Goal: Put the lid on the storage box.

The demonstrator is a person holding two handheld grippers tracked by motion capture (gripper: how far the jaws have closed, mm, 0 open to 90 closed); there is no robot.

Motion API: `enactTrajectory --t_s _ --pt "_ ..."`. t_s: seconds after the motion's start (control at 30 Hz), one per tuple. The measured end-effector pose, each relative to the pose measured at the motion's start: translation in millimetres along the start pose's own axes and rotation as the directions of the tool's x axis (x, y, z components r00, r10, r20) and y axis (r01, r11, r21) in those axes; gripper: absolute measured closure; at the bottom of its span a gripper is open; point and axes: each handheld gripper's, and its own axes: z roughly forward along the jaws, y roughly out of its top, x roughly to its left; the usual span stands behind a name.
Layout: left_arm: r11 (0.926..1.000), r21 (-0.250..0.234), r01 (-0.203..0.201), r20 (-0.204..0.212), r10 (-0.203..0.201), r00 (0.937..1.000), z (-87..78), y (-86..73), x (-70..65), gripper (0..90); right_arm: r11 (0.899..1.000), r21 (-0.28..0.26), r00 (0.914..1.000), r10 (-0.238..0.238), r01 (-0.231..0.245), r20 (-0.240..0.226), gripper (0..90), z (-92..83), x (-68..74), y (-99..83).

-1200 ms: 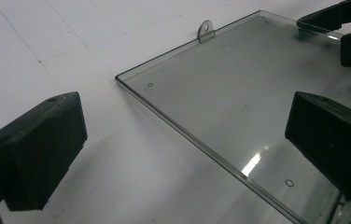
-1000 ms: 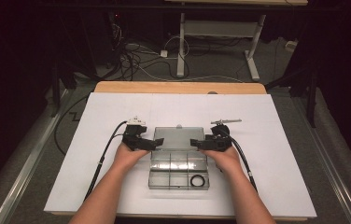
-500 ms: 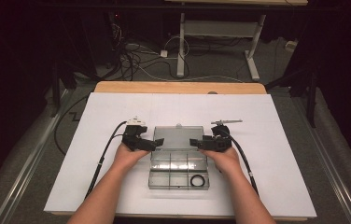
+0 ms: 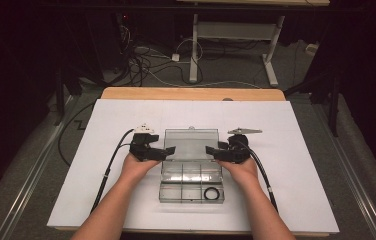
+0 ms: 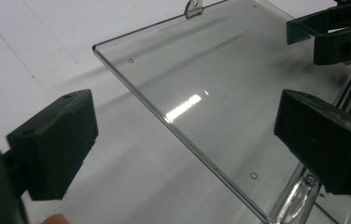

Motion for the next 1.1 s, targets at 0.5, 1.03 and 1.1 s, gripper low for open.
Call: enactTrajectory --t_s 0.5,1.03,1.1 --pt "0.9992 -0.026 -0.030 0.076 0.032 0.9966 -5.2 1.2 -8.2 30.4 0.992 -0.086 0.9941 -0.088 0.094 0.064 53.1 -14.6 8.0 1.4" --pt "0.9951 -0.066 -0.073 0.068 0.078 0.9946 -13.5 -1.8 -12.6 50.7 0.981 -0.103 0.9832 -0.152 0.162 0.100 61.1 -25.9 14.3 1.7" --pt "0.9940 -0.071 -0.083 0.062 0.088 0.9942 -15.7 -1.2 -13.9 52.7 0.979 -0.108 0.9816 -0.161 0.172 0.103 63.6 -28.6 15.0 1.9"
